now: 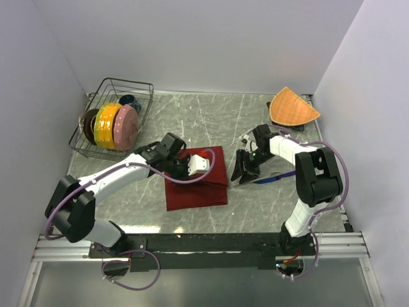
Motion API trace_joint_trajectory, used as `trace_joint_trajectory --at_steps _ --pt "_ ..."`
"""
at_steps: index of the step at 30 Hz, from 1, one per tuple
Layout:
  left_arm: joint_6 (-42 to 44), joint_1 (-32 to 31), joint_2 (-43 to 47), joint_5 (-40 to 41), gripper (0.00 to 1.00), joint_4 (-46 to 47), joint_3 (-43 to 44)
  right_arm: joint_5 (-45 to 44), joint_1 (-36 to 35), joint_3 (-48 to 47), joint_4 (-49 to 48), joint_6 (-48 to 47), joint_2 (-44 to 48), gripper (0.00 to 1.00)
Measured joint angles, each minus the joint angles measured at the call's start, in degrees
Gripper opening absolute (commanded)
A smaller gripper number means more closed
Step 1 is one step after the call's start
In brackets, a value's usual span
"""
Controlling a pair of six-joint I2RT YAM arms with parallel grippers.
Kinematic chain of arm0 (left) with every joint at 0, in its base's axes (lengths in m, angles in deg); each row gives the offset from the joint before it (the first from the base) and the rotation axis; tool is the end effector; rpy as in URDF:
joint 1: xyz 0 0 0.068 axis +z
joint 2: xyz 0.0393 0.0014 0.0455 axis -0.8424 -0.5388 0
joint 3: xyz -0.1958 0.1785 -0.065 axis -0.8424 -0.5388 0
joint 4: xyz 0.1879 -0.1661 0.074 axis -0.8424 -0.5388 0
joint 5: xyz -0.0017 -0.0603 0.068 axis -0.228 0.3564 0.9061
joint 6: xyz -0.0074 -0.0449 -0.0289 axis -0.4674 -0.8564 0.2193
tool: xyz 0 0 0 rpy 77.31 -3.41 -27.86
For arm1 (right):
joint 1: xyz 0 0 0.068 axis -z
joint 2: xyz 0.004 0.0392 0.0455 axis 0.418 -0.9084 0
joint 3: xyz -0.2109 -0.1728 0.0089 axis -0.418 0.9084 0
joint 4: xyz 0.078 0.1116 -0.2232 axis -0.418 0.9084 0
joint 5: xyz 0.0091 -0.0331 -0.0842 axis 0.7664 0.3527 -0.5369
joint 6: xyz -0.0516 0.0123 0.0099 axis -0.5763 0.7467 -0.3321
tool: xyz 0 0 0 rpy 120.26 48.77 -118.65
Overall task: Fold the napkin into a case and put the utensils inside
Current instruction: Fold the square-folded napkin at the center of the board.
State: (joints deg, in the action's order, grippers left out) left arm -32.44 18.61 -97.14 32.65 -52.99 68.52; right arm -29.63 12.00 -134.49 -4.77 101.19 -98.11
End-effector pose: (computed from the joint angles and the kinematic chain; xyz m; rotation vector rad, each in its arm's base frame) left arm 0.2184 -0.1957 0.2365 1.7100 1.8323 -0.5770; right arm 0.2962 0.0889 0.1622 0.0522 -2.9647 -1.0221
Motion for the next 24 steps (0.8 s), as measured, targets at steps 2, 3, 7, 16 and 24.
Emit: trace_joint_trajectory --at_steps 2,3,7,16,24 --pt "-1.1 -1.0 0.5 -0.2 0.01 0.0 -0.6 0.1 0.0 0.0 0.0 0.0 0.0 0.52" --pt "-1.6 -1.5 0.8 -0.3 0.01 0.2 -1.2 0.2 0.0 0.0 0.0 0.0 0.0 0.52" --pt "-2.6 -2.3 1.1 -0.6 0.01 0.2 -3.3 0.4 0.0 0.0 0.0 0.0 0.0 0.52" --pt "-3.0 -2.8 1.7 -1.1 0.01 0.1 -7.3 1.1 0.0 0.0 -0.1 0.0 0.0 0.52" --pt "-4.7 -2.9 2.4 -1.7 0.01 0.2 -7.3 2.2 0.0 0.0 -0.1 0.0 0.0 0.52"
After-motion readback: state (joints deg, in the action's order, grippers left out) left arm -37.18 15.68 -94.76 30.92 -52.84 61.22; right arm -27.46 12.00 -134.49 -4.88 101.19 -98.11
